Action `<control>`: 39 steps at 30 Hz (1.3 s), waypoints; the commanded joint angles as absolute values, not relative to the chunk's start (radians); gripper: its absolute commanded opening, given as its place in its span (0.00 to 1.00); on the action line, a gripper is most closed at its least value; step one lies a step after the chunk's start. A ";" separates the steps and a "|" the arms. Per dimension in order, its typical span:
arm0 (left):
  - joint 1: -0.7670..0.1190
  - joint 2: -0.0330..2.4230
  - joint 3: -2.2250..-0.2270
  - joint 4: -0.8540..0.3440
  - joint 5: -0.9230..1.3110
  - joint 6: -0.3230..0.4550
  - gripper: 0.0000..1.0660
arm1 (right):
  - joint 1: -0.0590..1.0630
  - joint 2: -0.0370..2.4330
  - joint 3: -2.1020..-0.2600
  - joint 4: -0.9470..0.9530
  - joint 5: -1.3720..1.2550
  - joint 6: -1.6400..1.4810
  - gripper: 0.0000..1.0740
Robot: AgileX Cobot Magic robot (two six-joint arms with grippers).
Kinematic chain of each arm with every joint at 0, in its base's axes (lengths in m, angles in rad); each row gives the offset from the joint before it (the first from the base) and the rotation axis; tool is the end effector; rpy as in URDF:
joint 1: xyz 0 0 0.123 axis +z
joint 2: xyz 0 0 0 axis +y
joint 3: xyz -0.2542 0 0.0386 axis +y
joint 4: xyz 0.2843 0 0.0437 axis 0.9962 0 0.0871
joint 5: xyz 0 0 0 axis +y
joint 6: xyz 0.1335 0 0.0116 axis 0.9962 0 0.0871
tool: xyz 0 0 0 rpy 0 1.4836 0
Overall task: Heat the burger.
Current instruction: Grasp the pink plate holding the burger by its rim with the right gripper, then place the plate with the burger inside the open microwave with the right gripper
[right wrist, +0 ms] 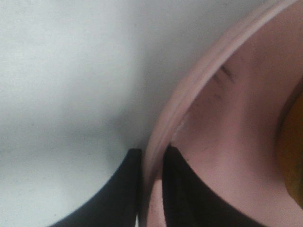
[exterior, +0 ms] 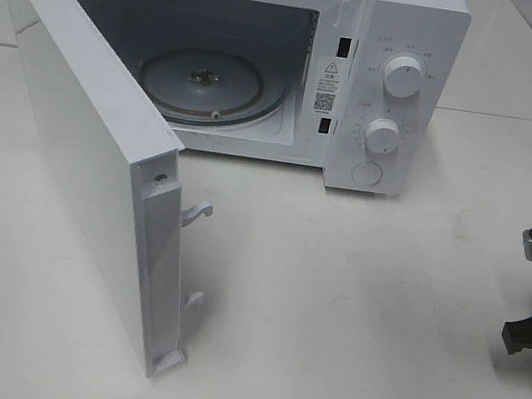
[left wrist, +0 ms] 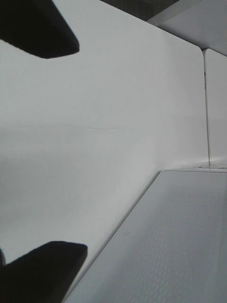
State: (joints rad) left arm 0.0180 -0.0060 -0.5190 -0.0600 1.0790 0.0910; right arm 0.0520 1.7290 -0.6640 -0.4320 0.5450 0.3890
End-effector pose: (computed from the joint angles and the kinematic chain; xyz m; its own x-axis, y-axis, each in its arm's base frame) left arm 0.0893 -0.0055 0.2802 -0.4466 0.0545 -0.8931 0.0573 0.9978 0.0322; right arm 0.2669 -0.0153 0.0101 -0.9950 -0.0386 -0.0925 -0.0179 0.9765 -0.2150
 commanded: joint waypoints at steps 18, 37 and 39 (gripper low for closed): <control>0.012 -0.027 -0.515 -0.066 1.069 0.092 0.92 | 0.225 1.635 -0.664 -0.570 0.750 0.502 0.00; 0.012 -0.027 -0.515 -0.066 1.069 0.092 0.92 | 0.430 1.412 -0.580 -0.618 0.867 0.538 0.00; 0.012 -0.027 -0.515 -0.066 1.069 0.092 0.92 | 0.444 1.397 -0.573 -0.618 0.868 0.538 0.00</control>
